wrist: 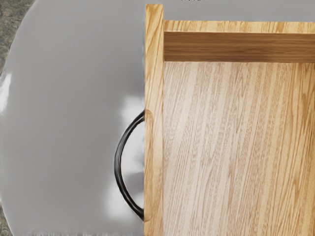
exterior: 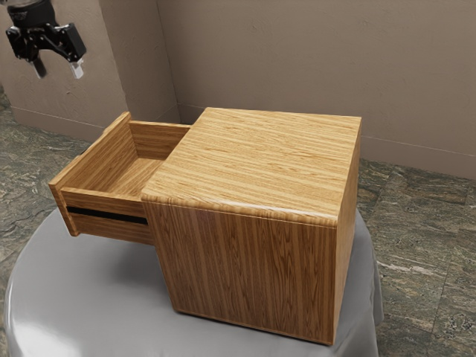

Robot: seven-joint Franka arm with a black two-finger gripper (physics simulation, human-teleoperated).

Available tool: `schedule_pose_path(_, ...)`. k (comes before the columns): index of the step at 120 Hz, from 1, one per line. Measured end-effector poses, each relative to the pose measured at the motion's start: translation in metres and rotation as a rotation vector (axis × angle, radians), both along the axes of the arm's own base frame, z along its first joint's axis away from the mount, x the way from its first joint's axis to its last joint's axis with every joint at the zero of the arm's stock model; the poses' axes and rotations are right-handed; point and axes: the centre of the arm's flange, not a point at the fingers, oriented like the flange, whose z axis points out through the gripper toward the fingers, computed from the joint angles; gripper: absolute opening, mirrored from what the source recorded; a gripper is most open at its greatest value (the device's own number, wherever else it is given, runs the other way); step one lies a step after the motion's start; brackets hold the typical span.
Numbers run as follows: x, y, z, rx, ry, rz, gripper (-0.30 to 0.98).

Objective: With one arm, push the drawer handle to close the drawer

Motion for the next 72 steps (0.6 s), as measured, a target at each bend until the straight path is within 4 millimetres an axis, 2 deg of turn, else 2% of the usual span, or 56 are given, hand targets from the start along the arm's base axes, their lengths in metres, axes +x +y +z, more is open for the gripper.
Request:
schedule_pose_path(16, -0.014, 0.048, 0.000, -0.036, -0.013, 0.086, 0.67)
schedule_pose_path(28, -0.057, 0.073, 0.085, 0.027, -0.171, 0.149, 0.67)
schedule_pose_path(33, -0.072, 0.086, 0.102, 0.046, -0.197, 0.186, 0.67)
schedule_pose_path(40, -0.086, 0.102, 0.111, 0.062, -0.212, 0.234, 0.67)
schedule_pose_path(52, -0.095, 0.124, 0.106, 0.070, -0.195, 0.295, 0.67)
schedule_pose_path(64, -0.092, 0.141, 0.083, 0.059, -0.150, 0.330, 0.67)
schedule_pose_path(69, -0.096, 0.132, 0.066, 0.020, -0.127, 0.300, 0.67)
schedule_pose_path(72, -0.096, 0.112, 0.053, -0.006, -0.112, 0.249, 0.67)
